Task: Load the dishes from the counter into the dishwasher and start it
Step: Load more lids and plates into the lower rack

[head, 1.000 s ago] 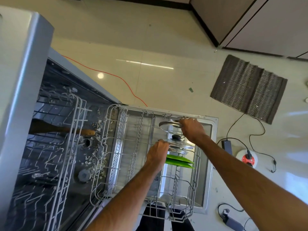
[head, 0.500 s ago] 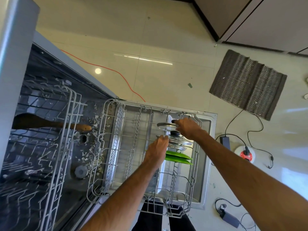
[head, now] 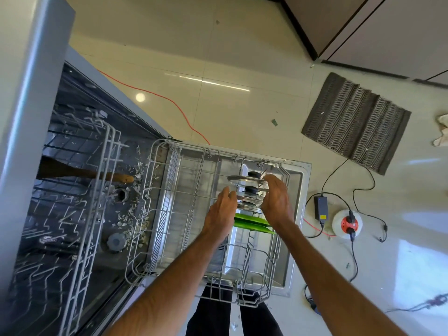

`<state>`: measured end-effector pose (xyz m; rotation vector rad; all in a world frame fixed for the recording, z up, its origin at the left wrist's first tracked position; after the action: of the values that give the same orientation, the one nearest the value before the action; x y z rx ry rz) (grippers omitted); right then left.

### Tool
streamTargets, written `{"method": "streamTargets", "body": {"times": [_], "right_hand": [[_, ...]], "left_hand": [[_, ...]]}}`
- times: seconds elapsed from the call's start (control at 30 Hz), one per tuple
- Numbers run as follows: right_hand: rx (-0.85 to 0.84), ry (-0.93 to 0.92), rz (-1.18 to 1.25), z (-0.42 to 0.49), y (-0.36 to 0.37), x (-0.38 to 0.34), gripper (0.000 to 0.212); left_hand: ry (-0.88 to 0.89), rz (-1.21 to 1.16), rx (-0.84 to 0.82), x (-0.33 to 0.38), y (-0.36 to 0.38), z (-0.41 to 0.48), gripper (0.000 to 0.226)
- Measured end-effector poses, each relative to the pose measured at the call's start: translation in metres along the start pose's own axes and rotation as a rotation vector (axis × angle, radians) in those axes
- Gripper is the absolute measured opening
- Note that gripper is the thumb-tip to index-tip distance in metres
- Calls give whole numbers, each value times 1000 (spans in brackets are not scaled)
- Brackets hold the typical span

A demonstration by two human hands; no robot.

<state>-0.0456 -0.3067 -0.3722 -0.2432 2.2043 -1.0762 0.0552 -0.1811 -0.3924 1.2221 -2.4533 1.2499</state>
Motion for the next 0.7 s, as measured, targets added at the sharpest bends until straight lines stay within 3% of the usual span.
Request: {"method": "streamTargets", "body": {"times": [0.17,0.4,0.7], "right_hand": [[74,85,109,-50,20,-13,51],[-69,89,108,-86,28,-40,49],[-253,-35,13,-153,-20,-83,46]], "left_hand": [[15,14,19,1,6,-13,47],[-4,6,64,9,11,-53,47],[-202,8,74,40,11,-167,56]]}}
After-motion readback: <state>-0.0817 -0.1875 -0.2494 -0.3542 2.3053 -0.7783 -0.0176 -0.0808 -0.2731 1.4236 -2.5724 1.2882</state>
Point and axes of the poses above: each hand's wrist, its own z-axis towards the middle knuckle, its own y-axis out of the palm, x = y × z, the point moved 4 cm from there along z, towards the middle knuckle, and after that the axes turned 10 degrees about -x, right-handed, at the moved point
